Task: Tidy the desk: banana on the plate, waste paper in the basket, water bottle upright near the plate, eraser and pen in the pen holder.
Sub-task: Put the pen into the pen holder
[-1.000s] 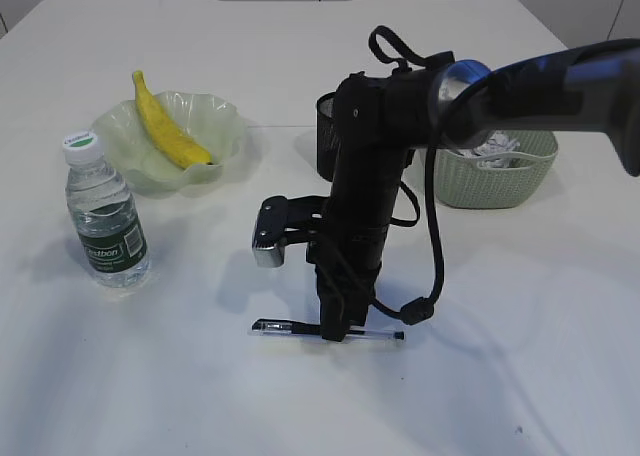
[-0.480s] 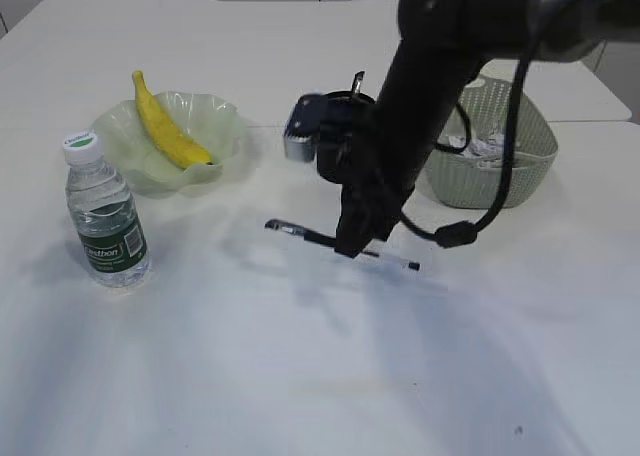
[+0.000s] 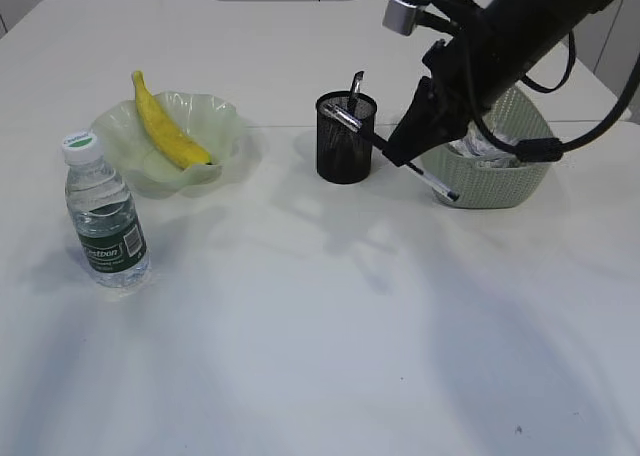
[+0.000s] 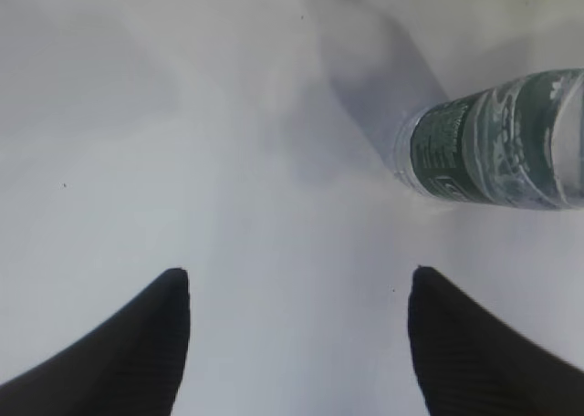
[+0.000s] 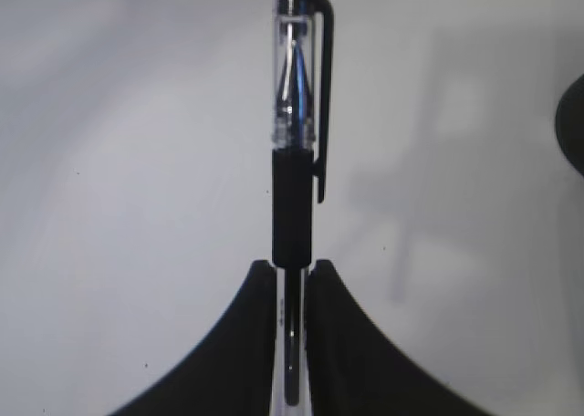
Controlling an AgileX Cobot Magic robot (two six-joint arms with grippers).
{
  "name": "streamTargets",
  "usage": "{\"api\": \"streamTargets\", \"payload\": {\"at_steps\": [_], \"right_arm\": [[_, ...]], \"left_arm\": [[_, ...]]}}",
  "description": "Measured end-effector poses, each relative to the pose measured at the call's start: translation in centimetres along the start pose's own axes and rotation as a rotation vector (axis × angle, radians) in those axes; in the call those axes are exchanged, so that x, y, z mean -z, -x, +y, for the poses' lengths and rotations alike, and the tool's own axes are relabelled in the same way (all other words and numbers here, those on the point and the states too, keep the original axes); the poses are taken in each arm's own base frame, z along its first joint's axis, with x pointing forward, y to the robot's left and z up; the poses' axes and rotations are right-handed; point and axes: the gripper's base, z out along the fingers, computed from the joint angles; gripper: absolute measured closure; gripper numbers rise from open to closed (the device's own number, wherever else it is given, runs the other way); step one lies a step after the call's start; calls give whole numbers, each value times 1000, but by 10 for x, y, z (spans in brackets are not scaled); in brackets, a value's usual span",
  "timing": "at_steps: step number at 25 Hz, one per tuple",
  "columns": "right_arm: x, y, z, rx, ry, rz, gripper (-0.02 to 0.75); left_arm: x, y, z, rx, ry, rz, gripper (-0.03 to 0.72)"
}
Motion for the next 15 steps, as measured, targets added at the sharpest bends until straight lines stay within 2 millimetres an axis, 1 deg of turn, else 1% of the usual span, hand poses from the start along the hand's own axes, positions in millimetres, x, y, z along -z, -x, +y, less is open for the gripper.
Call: {"api": "streamTargets", "payload": {"at_steps": [2, 5, 10, 12, 15], "right_arm": [[4, -1, -3, 7, 9, -49, 690], [8, 5, -7, 28, -10, -155, 690], [13, 19, -20, 67, -162, -316, 690], [11, 22, -27, 53, -208, -377, 690], [-1, 24, -42, -1, -257, -478, 690]], "left_arm": [[0, 0, 0, 4, -4, 0, 160], [0, 0, -2, 22, -25, -1, 160], [0, 0, -4, 34, -39, -1, 160], [0, 0, -4, 34, -39, -1, 160], [0, 0, -3, 33, -37, -1, 160]]}}
